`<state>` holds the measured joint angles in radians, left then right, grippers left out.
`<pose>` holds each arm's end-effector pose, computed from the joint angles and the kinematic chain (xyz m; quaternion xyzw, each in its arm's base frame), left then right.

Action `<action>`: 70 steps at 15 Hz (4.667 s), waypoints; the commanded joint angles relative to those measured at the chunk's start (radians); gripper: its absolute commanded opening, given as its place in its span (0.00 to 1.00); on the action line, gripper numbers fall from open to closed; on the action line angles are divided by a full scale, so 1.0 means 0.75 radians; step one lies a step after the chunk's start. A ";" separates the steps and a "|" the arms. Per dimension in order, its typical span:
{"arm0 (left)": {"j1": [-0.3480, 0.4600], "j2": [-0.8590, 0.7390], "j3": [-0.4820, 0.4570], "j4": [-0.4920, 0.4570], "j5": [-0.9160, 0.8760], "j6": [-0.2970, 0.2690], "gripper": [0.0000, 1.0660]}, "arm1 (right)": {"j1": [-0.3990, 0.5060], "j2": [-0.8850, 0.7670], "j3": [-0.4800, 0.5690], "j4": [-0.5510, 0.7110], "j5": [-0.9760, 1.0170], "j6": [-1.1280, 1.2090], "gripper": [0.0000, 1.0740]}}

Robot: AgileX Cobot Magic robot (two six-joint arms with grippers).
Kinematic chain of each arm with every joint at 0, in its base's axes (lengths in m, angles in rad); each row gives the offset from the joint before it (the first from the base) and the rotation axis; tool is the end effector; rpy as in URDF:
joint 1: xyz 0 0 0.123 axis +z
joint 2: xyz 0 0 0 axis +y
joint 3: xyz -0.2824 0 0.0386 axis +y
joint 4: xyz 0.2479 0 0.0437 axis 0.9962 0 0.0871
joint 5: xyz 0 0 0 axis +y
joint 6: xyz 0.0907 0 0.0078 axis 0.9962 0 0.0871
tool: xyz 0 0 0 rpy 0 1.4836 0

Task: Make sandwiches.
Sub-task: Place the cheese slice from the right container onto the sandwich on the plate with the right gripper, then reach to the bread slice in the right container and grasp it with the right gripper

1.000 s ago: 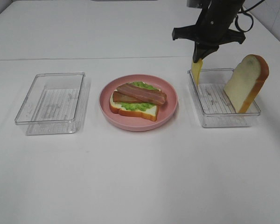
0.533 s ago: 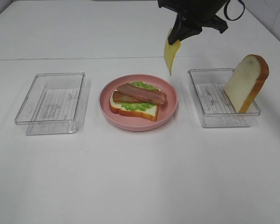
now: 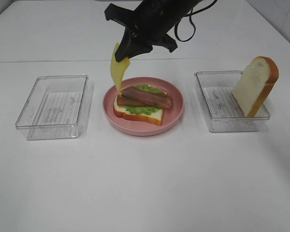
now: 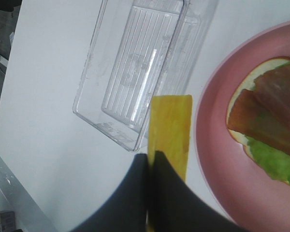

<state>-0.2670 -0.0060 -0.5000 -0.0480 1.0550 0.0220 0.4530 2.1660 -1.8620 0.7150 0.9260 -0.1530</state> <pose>-0.0064 -0.0022 0.2777 0.1233 0.8409 -0.0881 0.5195 0.4120 0.2536 0.2372 -0.1337 0.9173 0.3441 0.1492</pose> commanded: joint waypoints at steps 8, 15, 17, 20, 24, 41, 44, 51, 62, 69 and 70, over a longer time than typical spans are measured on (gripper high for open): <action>-0.003 -0.028 0.001 -0.004 -0.013 -0.004 0.65 | -0.001 0.157 0.007 0.032 -0.180 0.029 0.00; -0.003 -0.028 0.001 -0.004 -0.013 -0.004 0.65 | -0.052 0.160 0.007 -0.251 -0.179 0.265 0.00; -0.003 -0.028 0.001 -0.004 -0.013 -0.004 0.65 | -0.052 0.160 0.007 -0.268 -0.177 0.272 0.00; -0.003 -0.028 0.001 -0.004 -0.013 -0.004 0.65 | -0.052 0.160 0.007 -0.285 -0.177 0.271 0.11; -0.003 -0.028 0.001 -0.004 -0.013 -0.004 0.65 | -0.052 0.160 0.007 -0.341 -0.176 0.271 0.60; -0.003 -0.028 0.001 -0.004 -0.013 -0.004 0.65 | -0.419 -0.259 0.005 -0.980 0.344 0.428 0.67; -0.003 -0.028 0.001 -0.004 -0.013 -0.004 0.65 | -0.499 -0.259 0.005 -0.983 0.415 0.407 0.67; -0.003 -0.028 0.001 -0.004 -0.013 -0.004 0.65 | -0.531 -0.185 0.008 -0.953 0.469 0.284 0.67; -0.003 -0.028 0.001 -0.004 -0.013 -0.004 0.65 | -0.531 -0.025 0.008 -0.985 0.343 0.271 0.63; -0.003 -0.028 0.001 -0.004 -0.013 -0.004 0.65 | -0.531 -0.025 0.008 -1.039 0.349 0.272 0.00; -0.003 -0.028 0.001 -0.004 -0.013 -0.004 0.65 | -0.529 -0.027 0.005 -1.033 0.355 0.277 0.00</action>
<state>-0.2670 -0.0060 -0.5000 -0.0480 1.0550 0.0220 0.0570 2.1430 -1.8620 -0.0470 1.1890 0.0580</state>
